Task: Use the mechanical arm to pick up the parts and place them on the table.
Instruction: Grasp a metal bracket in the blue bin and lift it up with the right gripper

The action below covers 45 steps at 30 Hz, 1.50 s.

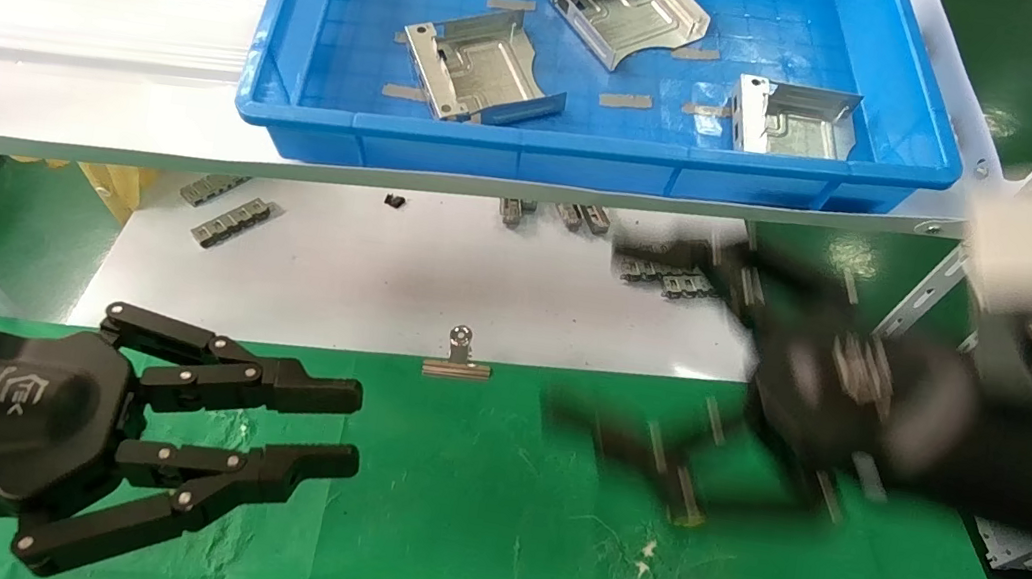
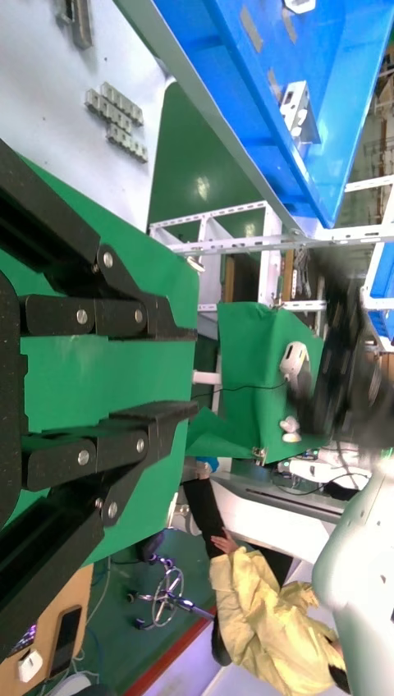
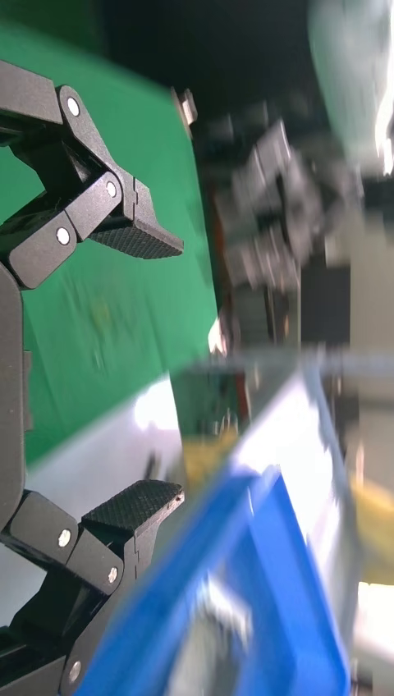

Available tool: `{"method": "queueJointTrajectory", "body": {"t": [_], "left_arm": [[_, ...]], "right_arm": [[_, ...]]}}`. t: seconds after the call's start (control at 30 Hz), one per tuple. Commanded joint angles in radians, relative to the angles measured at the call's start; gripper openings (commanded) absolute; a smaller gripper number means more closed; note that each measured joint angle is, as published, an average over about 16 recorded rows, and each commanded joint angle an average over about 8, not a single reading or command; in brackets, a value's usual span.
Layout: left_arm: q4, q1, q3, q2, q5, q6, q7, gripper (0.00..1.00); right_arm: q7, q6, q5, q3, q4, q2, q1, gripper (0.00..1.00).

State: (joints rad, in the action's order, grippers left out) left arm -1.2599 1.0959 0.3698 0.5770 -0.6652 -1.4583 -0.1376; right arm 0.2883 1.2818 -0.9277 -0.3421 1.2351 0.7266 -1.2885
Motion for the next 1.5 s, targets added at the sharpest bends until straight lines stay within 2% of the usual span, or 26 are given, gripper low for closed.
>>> {"method": "queueJointTrajectory", "body": {"t": [0.03, 0.23, 0.43, 0.47, 0.57, 0.7, 0.73, 0.77, 1.17, 1.5], "left_arm": [[0.000, 0.000, 0.000, 0.000, 0.000, 0.000, 0.000, 0.00], [0.000, 0.000, 0.000, 0.000, 0.000, 0.000, 0.000, 0.00], [0.000, 0.000, 0.000, 0.000, 0.000, 0.000, 0.000, 0.00], [0.000, 0.000, 0.000, 0.000, 0.000, 0.000, 0.000, 0.00], [0.000, 0.000, 0.000, 0.000, 0.000, 0.000, 0.000, 0.00], [0.000, 0.000, 0.000, 0.000, 0.000, 0.000, 0.000, 0.00], [0.000, 0.000, 0.000, 0.000, 0.000, 0.000, 0.000, 0.00], [0.000, 0.000, 0.000, 0.000, 0.000, 0.000, 0.000, 0.00], [0.000, 0.000, 0.000, 0.000, 0.000, 0.000, 0.000, 0.00], [0.000, 0.000, 0.000, 0.000, 0.000, 0.000, 0.000, 0.00]], "right_arm": [[0.030, -0.062, -0.051, -0.016, -0.009, 0.032, -0.063, 1.00], [0.187, -0.291, -0.337, -0.139, -0.161, 0.189, -0.275, 1.00], [0.319, -0.444, -0.618, -0.280, -0.403, 0.388, -0.462, 1.00], [0.333, -0.463, -0.654, -0.299, -0.447, 0.422, -0.487, 0.98], [0.368, -0.523, -0.744, -0.345, -0.583, 0.521, -0.551, 0.63], [0.399, -0.595, -0.803, -0.387, -0.718, 0.611, -0.603, 0.13], [0.408, -0.611, -0.809, -0.398, -0.738, 0.624, -0.610, 0.02], [0.417, -0.624, -0.811, -0.410, -0.751, 0.633, -0.614, 0.00], [0.626, -0.760, -0.791, -0.619, -0.745, 0.646, -0.615, 0.00], [0.784, -0.840, -0.775, -0.772, -0.721, 0.645, -0.625, 0.00]]}}
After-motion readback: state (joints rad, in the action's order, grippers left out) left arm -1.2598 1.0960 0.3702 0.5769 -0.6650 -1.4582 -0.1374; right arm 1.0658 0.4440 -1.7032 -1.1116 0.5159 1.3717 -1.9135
